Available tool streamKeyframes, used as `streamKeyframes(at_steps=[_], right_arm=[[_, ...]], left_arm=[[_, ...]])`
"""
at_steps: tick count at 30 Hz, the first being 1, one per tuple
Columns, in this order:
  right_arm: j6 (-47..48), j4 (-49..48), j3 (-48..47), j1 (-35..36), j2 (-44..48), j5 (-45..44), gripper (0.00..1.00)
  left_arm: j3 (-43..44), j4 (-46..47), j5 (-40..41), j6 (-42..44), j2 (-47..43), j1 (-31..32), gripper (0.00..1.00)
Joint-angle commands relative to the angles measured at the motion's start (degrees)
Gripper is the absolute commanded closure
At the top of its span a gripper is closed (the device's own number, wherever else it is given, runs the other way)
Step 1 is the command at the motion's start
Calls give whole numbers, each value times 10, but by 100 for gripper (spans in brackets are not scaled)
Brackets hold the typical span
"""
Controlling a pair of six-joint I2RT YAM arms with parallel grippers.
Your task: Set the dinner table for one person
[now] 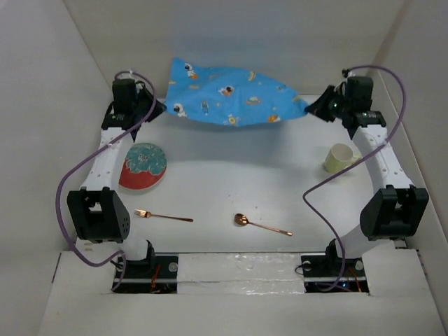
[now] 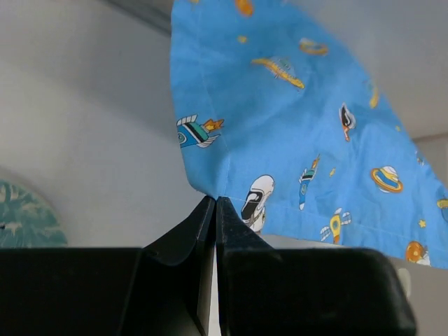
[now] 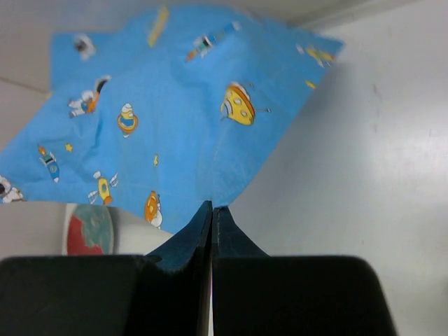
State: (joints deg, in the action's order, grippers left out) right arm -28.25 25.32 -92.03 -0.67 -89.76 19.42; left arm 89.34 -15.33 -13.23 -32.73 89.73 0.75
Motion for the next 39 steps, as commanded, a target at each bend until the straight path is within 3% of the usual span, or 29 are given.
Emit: streamKeyframes(at_steps=[1,7,16,24,39], right_arm=[[12,-36,137,1,10,28,100],[36,-25,267,1,20,-3,100],[52,7,352,-5,41,-32,100],[64,15,422,-39,74,-33,100],[81,65,444,-44,117,-40,100]], left_arm=[[-145,37,-21,21,-17,-2,100],[-308,51,-20,49,-29,13,100],[-436,40,-17,70,-51,23,100],[-485,-11,-7,90,-113,35,100],[-462,-79,29,56,-149,49,100]])
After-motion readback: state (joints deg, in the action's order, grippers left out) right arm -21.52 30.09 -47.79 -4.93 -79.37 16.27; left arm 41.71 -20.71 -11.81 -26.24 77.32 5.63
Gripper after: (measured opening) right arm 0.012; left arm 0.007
